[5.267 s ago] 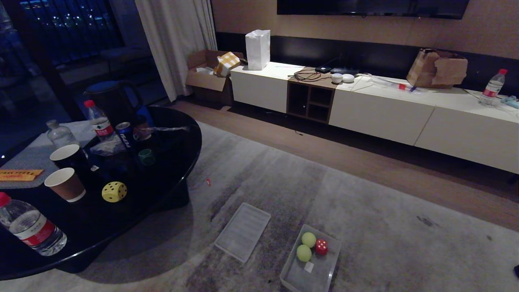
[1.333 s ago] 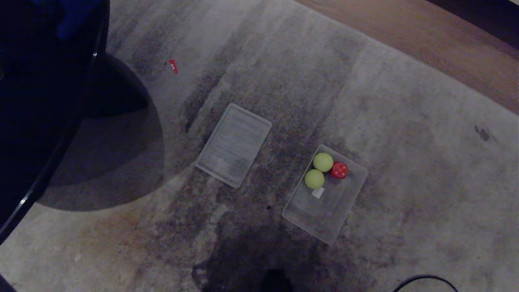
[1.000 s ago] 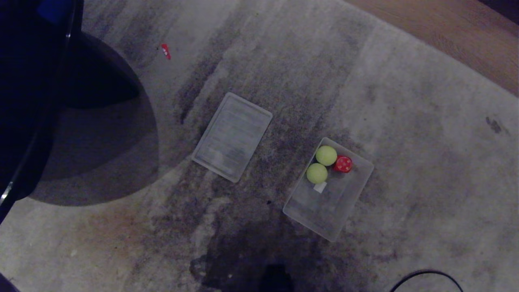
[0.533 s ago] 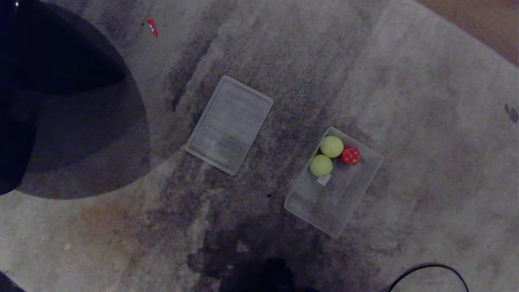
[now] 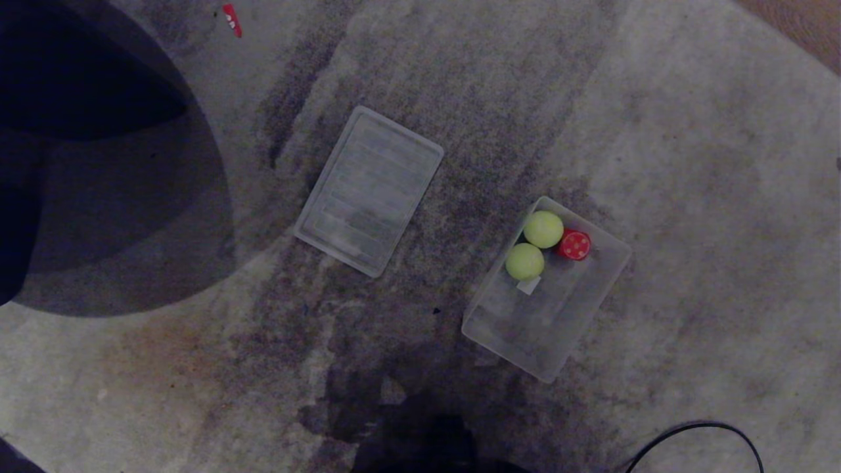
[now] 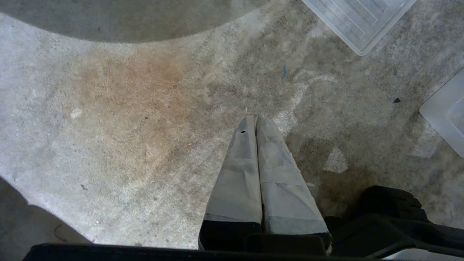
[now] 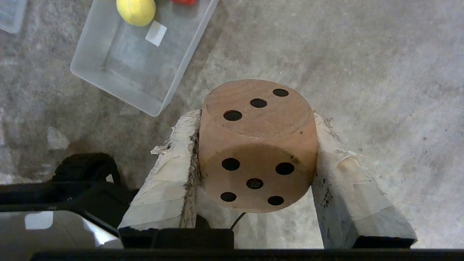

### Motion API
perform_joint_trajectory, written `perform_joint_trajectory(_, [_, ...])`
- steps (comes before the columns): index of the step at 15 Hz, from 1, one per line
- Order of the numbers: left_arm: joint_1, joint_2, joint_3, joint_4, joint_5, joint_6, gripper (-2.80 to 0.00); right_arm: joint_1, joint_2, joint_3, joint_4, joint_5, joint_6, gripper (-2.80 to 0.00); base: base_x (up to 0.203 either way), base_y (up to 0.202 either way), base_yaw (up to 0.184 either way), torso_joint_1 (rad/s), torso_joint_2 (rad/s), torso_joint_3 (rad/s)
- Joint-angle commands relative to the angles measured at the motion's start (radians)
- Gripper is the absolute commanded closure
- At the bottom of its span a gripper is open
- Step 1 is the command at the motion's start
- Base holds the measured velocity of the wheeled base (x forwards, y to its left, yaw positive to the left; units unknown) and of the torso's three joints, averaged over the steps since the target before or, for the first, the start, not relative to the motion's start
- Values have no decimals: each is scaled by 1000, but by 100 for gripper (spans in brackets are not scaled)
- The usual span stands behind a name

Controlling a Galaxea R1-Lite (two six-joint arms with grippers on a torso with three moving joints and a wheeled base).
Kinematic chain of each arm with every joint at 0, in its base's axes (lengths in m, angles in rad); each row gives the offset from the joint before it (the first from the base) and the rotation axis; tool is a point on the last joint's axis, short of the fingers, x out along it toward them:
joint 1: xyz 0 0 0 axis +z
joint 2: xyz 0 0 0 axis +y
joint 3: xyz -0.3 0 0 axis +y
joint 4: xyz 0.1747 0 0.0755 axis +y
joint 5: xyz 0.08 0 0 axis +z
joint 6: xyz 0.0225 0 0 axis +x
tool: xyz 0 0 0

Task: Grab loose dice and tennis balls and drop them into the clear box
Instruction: Put the toys in the box

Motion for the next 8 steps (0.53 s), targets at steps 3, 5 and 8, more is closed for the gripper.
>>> perform_joint_trajectory(3, [0, -1, 0, 0, 0, -1, 0, -1, 14, -41, 35, -2, 9, 0, 0, 0, 0, 0, 0, 0])
perform_joint_trajectory(5, [0, -1, 0, -1, 2, -1, 0, 2, 143, -138, 99, 9, 35, 0, 0, 0, 0, 0, 0, 0])
perform_joint_trajectory(8, [0, 0, 0, 0, 0, -1, 0, 9, 439, -250, 129, 67, 131, 0, 0, 0, 0, 0, 0, 0])
